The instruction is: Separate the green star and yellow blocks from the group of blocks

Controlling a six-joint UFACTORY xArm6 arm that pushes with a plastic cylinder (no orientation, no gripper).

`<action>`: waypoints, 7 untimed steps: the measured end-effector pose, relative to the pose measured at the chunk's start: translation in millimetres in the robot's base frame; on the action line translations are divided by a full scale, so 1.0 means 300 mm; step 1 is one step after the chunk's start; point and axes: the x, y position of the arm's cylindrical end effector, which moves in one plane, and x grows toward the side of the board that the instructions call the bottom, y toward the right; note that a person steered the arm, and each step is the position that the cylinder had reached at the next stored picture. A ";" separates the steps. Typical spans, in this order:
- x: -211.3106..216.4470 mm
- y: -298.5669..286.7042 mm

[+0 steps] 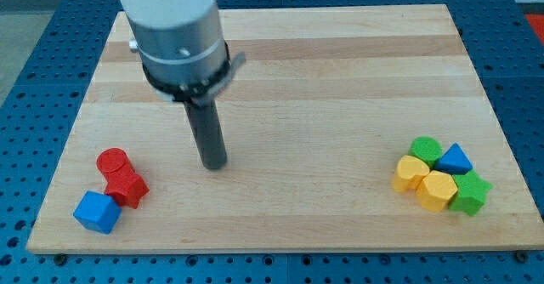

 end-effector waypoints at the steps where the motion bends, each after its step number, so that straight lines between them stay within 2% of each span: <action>1: 0.166 0.131; 2: 0.290 0.315; 5: 0.299 0.809; 7: 0.299 0.908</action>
